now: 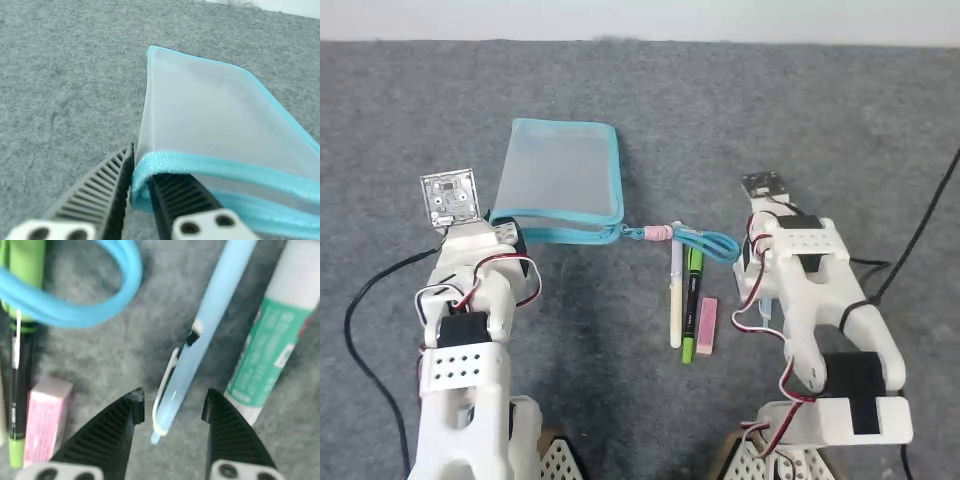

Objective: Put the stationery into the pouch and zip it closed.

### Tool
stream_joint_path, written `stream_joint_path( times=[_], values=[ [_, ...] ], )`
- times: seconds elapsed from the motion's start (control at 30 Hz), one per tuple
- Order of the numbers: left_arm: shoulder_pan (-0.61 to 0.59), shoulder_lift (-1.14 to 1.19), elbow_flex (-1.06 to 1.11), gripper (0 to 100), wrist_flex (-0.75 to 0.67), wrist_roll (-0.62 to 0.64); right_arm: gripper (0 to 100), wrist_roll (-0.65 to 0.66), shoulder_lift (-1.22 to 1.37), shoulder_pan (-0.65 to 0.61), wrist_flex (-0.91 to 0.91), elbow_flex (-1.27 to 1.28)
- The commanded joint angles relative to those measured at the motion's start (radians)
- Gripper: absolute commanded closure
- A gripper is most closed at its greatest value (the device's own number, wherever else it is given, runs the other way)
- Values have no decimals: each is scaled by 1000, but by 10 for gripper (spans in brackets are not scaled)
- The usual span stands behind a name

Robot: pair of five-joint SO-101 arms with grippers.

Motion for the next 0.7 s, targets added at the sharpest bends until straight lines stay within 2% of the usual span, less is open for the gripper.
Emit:
stream_joint_path(
  times=[0.0,0.17,0.33,0.5,0.67],
  values=[
    [-2,-21,-53,988,17,11,823,-11,38,12,-64,-14],
    [-5,-21,-53,988,17,11,840,-11,122,44,-71,-78],
    [-5,-21,-53,988,17,11,991,-11,130,45,-58,-84],
    [-2,-20,-53,988,17,11,992,-11,113,54,28,-126],
    [43,-15,-39,988,12,11,991,29,-50,50,140,-158]
  ],
)
